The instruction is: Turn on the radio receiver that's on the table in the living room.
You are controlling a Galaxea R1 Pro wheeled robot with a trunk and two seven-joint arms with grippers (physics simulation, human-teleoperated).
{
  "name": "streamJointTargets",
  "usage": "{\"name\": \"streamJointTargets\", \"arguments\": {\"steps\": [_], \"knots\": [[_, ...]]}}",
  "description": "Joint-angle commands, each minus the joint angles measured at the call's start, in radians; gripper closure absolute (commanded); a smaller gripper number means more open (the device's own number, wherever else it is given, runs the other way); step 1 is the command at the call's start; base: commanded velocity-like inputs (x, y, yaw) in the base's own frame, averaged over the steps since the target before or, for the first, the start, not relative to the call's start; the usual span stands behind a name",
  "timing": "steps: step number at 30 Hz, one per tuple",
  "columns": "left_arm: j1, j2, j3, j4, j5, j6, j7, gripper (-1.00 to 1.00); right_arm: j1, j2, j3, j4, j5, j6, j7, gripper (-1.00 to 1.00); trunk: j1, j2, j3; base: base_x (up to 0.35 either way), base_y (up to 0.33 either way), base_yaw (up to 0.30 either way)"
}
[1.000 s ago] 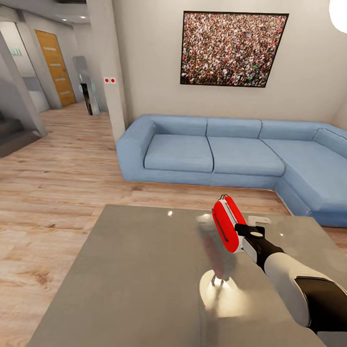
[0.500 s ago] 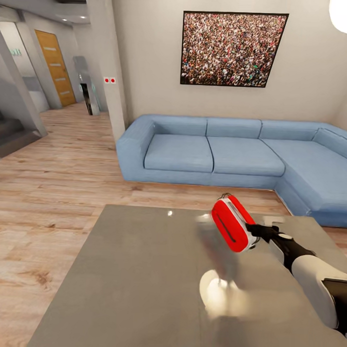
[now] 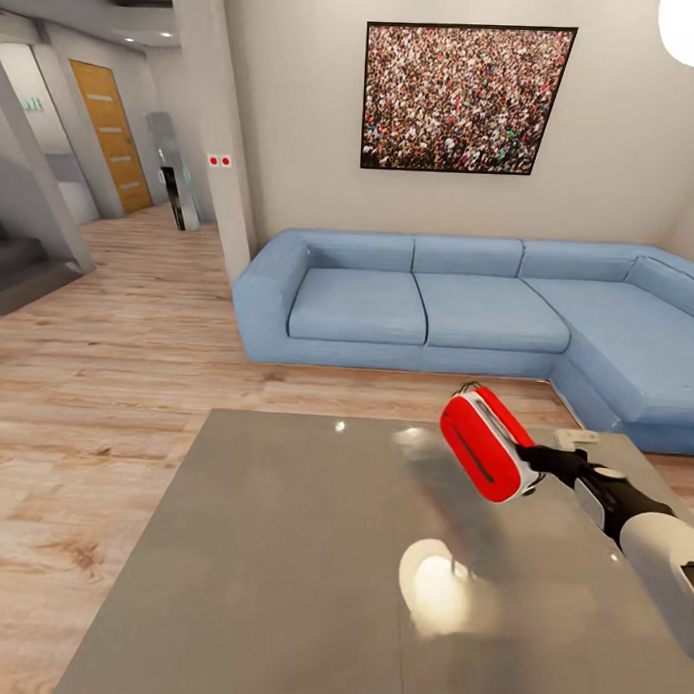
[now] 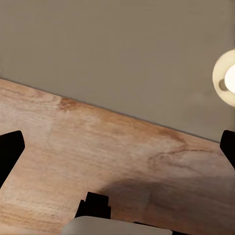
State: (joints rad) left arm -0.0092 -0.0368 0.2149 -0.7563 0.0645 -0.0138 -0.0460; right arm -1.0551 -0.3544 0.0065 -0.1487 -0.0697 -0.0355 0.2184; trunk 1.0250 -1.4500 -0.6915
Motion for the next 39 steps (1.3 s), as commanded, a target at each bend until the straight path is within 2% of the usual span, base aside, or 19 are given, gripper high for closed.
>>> {"name": "streamJointTargets", "arguments": {"steps": [1, 8, 10, 12, 15, 19, 23, 29, 34, 39], "knots": [[0.0, 0.0, 0.0, 0.0, 0.0, 0.0, 0.0, -1.0, 0.0, -0.003, -0.008, -0.001, -0.003, 0.0, 0.012, 1.0, 0.0, 0.0, 0.0, 0.0, 0.0, 0.0], [0.0, 0.0, 0.0, 0.0, 0.0, 0.0, 0.0, -1.0, 0.0, -0.012, -0.008, 0.0, 0.003, 0.0, 0.079, 1.0, 0.0, 0.0, 0.0, 0.0, 0.0, 0.0], [0.0, -0.001, 0.001, 0.0, 0.001, 0.0, 0.001, -1.0, 0.001, -0.026, -0.008, 0.037, 0.001, -0.002, 0.095, 1.0, 0.0, 0.0, 0.0, 0.0, 0.0, 0.0], [0.0, -0.001, 0.0, 0.0, 0.002, 0.0, 0.001, -1.0, 0.001, -0.03, -0.008, 0.113, -0.001, -0.015, 0.099, 1.0, 0.0, 0.0, 0.0, 0.0, 0.0, 0.0], [0.0, -0.002, 0.0, 0.0, 0.003, 0.001, 0.001, -1.0, 0.001, -0.03, -0.008, 0.165, -0.001, -0.049, 0.106, 1.0, 0.0, 0.0, 0.0, 0.0, 0.0, 0.0], [0.0, -0.004, 0.0, 0.0, 0.002, 0.004, 0.002, -1.0, 0.001, -0.033, -0.008, 0.164, 0.0, -0.058, 0.11, 1.0, 0.0, 0.0, 0.0, -0.087, 0.0, 0.0], [0.0, -0.005, 0.0, 0.0, 0.002, 0.004, 0.003, -1.0, 0.001, -0.046, -0.008, 0.159, 0.001, -0.057, 0.112, 1.0, 0.0, 0.0, 0.0, -0.308, 0.0, 0.0], [0.0, -0.005, 0.0, 0.0, 0.002, 0.004, 0.003, -1.0, 0.001, -0.05, -0.009, 0.157, 0.001, -0.055, 0.114, 1.0, 0.0, 0.0, 0.0, -0.341, 0.0, 0.0], [0.0, -0.005, 0.0, 0.0, 0.001, 0.003, 0.003, -1.0, 0.001, -0.061, -0.01, 0.151, -0.001, -0.053, 0.193, 1.0, 0.0, 0.0, 0.0, -0.343, 0.0, 0.0], [0.0, -0.005, 0.0, 0.001, 0.001, 0.003, 0.002, -1.0, 0.001, -0.066, -0.009, 0.15, -0.001, -0.052, 0.213, 1.0, 0.0, 0.0, 0.0, -0.343, 0.0, 0.0]]}}
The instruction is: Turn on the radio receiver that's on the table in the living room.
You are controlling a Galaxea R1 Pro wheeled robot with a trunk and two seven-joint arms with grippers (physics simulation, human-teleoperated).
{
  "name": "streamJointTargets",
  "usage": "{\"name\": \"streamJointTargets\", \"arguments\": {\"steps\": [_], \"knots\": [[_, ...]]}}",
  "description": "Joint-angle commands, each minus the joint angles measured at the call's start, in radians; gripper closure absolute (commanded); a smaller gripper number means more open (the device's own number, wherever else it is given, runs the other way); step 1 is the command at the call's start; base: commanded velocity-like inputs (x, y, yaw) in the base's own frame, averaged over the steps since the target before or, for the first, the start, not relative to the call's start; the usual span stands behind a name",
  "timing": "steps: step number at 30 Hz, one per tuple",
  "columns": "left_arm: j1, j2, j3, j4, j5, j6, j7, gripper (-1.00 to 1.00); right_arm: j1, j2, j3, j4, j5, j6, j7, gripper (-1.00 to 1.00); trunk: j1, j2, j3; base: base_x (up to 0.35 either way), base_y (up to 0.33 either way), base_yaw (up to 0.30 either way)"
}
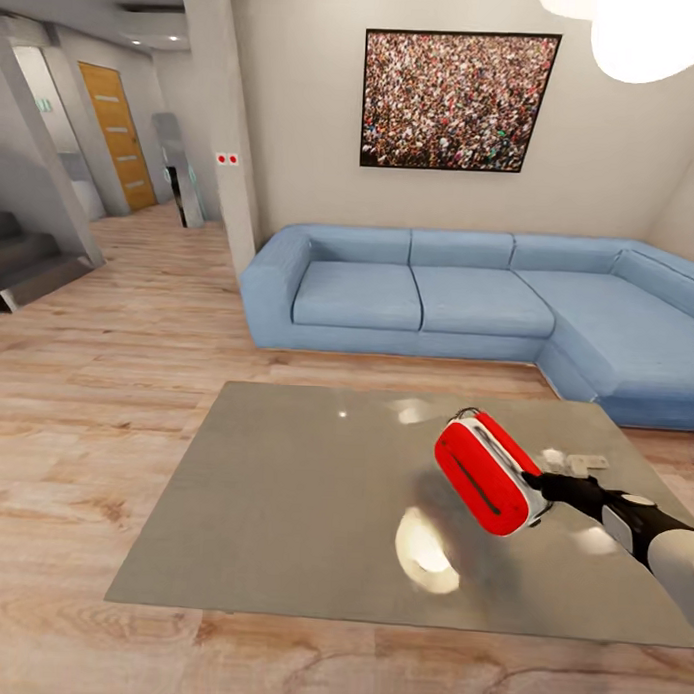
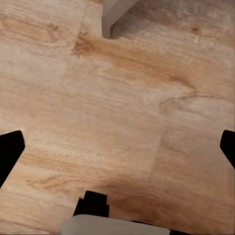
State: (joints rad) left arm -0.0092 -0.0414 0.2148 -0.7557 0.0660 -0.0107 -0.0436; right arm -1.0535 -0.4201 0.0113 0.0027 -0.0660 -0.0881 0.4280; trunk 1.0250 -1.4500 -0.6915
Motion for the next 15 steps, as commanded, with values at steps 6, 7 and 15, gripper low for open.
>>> {"name": "streamJointTargets", "arguments": {"steps": [6, 7, 15], "knots": [[0.0, 0.0, 0.0, 0.0, -0.001, 0.0, 0.0, -1.0, 0.0, 0.0, -0.014, -0.001, -0.005, 0.001, 0.007, 1.0, 0.0, 0.0, 0.0, -0.343, 0.0, 0.0], [0.001, 0.0, 0.0, 0.001, 0.0, 0.0, 0.0, -1.0, 0.0, 0.0, -0.014, -0.001, -0.005, 0.001, 0.008, 1.0, 0.0, 0.0, 0.0, -0.343, 0.0, 0.0], [0.0, 0.0, 0.0, 0.001, 0.0, -0.002, -0.001, -1.0, 0.0, 0.001, -0.014, -0.001, -0.005, 0.002, 0.008, 1.0, 0.0, 0.0, 0.0, -0.342, 0.029, 0.0]]}}
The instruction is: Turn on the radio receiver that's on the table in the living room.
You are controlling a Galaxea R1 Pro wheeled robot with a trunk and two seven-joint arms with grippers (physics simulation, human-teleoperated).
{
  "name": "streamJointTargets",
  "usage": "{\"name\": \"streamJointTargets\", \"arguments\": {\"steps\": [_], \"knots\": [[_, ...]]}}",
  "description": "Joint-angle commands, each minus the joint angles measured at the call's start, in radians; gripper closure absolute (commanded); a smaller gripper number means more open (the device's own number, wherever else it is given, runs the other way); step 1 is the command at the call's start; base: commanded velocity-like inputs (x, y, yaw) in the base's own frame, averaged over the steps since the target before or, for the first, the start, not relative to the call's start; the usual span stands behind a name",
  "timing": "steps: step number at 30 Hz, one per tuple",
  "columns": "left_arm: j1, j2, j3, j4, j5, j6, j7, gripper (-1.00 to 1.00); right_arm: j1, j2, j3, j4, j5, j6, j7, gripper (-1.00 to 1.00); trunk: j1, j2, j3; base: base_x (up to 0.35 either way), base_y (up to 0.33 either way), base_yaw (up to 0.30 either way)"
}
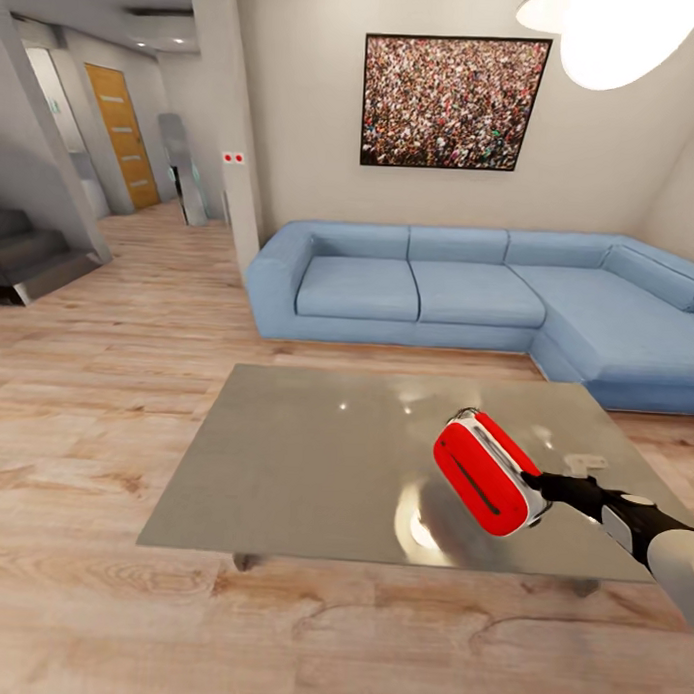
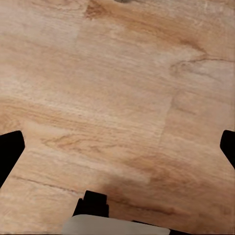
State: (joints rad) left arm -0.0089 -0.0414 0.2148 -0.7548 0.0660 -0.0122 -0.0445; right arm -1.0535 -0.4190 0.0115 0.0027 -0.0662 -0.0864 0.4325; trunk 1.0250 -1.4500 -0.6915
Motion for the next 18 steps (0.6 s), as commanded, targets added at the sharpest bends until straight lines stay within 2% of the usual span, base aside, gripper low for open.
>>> {"name": "streamJointTargets", "arguments": {"steps": [1, 18], "knots": [[0.0, 0.0, 0.0, 0.0, 0.0, 0.0, 0.0, -1.0, 0.0, 0.0, -0.014, -0.001, -0.004, 0.001, 0.003, 1.0, 0.0, 0.0, 0.0, -0.327, 0.149, 0.0], [0.0, 0.0, 0.0, -0.001, 0.0, -0.001, 0.0, -1.0, 0.0, 0.0, -0.014, -0.001, -0.004, 0.001, 0.003, 1.0, 0.0, 0.0, 0.0, -0.308, 0.188, 0.0]]}}
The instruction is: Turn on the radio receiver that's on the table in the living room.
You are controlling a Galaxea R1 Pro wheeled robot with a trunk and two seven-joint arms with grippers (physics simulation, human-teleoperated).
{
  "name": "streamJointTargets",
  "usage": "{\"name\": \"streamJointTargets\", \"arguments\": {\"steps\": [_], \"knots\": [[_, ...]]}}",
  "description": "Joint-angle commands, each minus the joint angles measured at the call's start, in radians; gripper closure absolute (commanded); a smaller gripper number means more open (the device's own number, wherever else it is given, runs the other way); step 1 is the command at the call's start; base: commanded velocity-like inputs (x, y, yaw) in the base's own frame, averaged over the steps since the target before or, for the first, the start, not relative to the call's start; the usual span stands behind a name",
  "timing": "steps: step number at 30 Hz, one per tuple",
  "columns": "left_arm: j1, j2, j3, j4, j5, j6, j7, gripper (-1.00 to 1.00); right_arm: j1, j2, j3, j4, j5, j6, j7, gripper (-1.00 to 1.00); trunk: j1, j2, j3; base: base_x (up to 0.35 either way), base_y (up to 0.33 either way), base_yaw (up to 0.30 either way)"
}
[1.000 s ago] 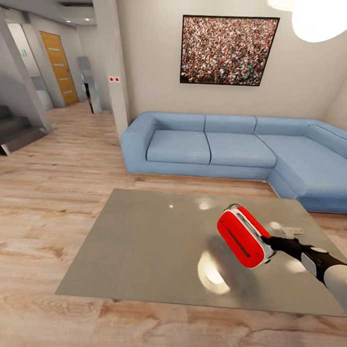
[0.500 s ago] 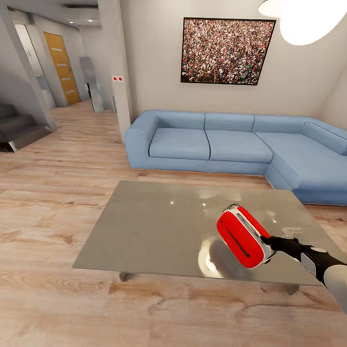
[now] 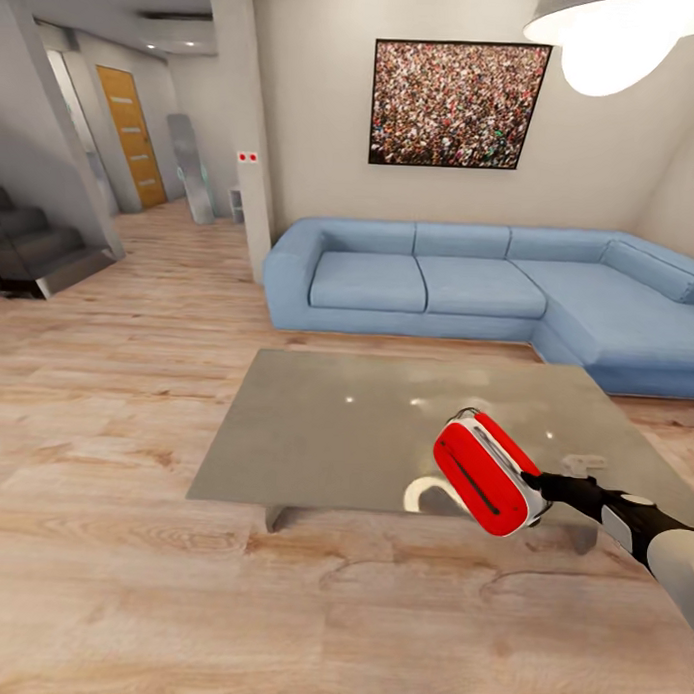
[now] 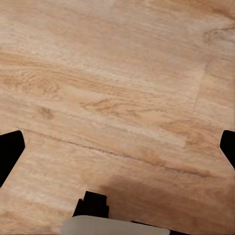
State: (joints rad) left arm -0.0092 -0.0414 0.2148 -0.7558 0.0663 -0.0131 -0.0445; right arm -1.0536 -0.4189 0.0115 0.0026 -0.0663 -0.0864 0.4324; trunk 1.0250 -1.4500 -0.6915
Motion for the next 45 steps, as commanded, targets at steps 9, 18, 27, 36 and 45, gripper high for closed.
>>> {"name": "streamJointTargets", "arguments": {"steps": [9, 18, 27, 36, 45], "knots": [[0.0, 0.0, 0.0, 0.0, 0.001, -0.001, 0.0, -1.0, 0.0, 0.001, -0.015, -0.001, -0.004, 0.0, 0.002, 1.0, 0.0, 0.0, 0.0, -0.301, 0.197, 0.0], [0.0, 0.0, 0.0, 0.001, 0.001, -0.001, 0.0, -1.0, 0.0, 0.003, -0.014, 0.0, -0.004, 0.0, 0.001, 1.0, 0.0, 0.0, 0.0, -0.301, 0.195, 0.0], [0.0, 0.0, 0.0, 0.0, 0.001, -0.001, 0.0, -1.0, 0.0, 0.006, -0.013, 0.0, -0.004, 0.002, -0.001, 1.0, 0.0, 0.0, 0.0, -0.248, 0.147, 0.0], [0.0, 0.0, -0.001, 0.0, 0.001, -0.001, 0.0, -1.0, 0.0, 0.008, -0.013, 0.0, -0.004, 0.002, -0.002, 1.0, 0.0, 0.0, 0.0, -0.056, 0.025, 0.0], [0.0, 0.0, 0.0, 0.0, 0.001, -0.001, 0.0, -1.0, 0.0, 0.011, -0.013, 0.001, -0.006, 0.002, -0.004, 1.0, 0.0, 0.0, 0.0, -0.279, 0.178, 0.0]]}}
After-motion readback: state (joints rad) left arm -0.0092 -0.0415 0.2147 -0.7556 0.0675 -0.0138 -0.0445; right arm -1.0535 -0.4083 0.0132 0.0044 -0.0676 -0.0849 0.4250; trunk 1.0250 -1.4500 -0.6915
